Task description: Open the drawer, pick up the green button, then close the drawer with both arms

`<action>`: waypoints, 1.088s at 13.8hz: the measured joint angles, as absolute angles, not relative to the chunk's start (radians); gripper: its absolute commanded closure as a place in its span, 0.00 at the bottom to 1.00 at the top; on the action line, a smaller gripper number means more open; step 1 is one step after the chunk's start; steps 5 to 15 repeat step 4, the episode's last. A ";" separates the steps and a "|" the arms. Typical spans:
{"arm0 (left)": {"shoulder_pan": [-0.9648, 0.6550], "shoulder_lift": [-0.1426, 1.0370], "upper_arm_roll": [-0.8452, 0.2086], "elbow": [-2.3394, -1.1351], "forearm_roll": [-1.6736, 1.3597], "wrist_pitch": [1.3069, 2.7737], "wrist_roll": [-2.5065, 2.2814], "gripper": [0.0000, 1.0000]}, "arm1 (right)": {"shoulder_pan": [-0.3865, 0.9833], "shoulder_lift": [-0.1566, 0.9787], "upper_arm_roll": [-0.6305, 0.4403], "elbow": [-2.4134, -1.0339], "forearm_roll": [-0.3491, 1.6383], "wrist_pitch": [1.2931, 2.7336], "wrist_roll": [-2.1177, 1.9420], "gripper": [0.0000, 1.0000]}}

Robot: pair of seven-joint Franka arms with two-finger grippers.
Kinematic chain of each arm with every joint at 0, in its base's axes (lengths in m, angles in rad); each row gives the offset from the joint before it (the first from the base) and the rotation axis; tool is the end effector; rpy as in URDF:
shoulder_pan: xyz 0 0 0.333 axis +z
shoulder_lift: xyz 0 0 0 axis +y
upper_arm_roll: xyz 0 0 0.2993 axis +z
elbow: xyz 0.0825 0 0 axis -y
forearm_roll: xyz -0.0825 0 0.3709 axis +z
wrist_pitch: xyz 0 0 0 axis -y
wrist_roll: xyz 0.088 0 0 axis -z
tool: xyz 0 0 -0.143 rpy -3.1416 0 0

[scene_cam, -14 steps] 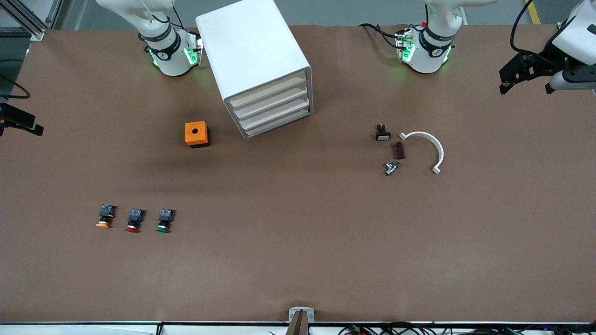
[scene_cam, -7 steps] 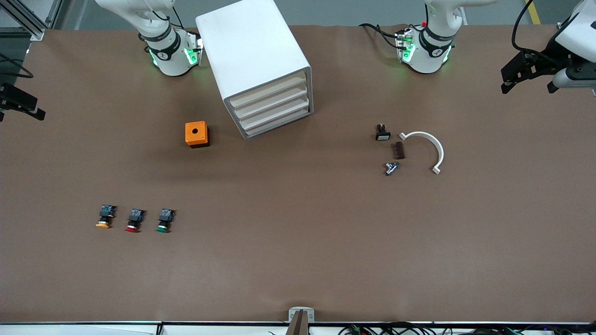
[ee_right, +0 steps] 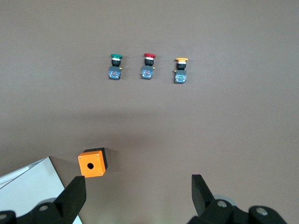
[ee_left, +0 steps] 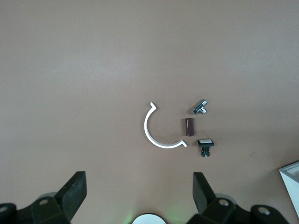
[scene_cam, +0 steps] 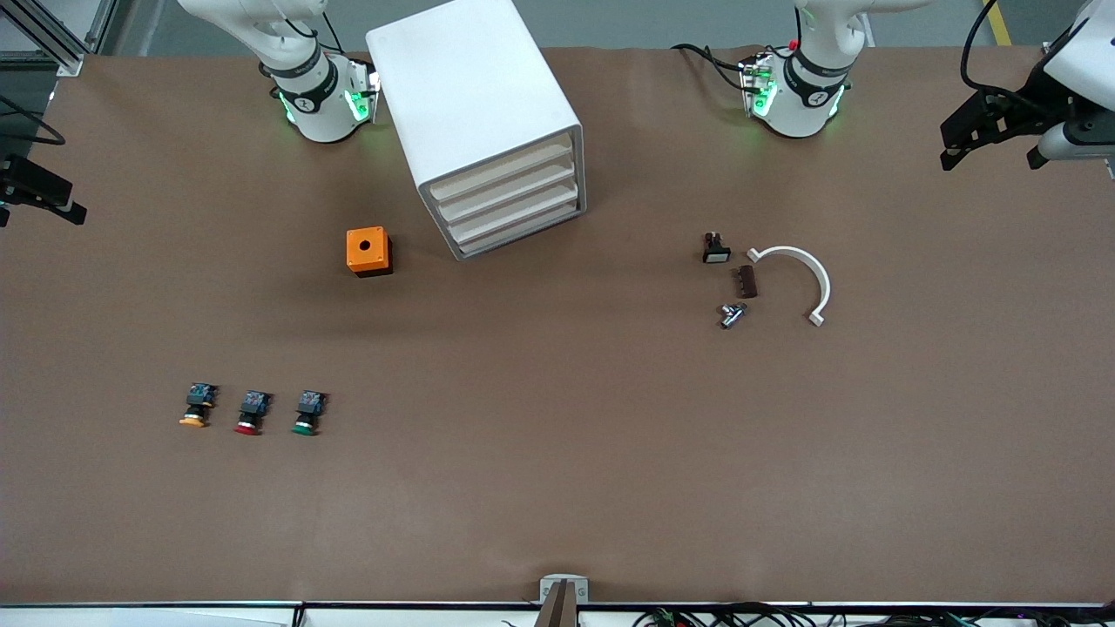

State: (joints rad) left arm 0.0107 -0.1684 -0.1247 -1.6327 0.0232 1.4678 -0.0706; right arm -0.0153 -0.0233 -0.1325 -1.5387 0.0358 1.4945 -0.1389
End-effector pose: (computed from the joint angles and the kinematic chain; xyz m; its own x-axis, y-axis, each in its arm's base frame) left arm 0.4768 -0.0562 0.6201 0.9992 -0.0394 0.0054 -0.0391 -0.9983 -0.0436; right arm 0.5212 -0.0730 0.5922 0.9999 -0.0062 -0.0155 -0.0068 -0.9991 -0.0413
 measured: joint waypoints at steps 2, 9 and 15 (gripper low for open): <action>0.012 -0.168 -0.124 -1.631 0.023 1.467 -0.070 0.00 | -0.018 -0.023 -0.136 -1.539 0.036 1.494 -0.139 0.00; 0.012 -0.165 -0.124 -1.626 0.023 1.467 -0.070 0.00 | -0.018 -0.024 -0.137 -1.539 0.035 1.494 -0.139 0.00; 0.012 -0.165 -0.124 -1.626 0.023 1.467 -0.070 0.00 | -0.018 -0.024 -0.137 -1.539 0.035 1.494 -0.139 0.00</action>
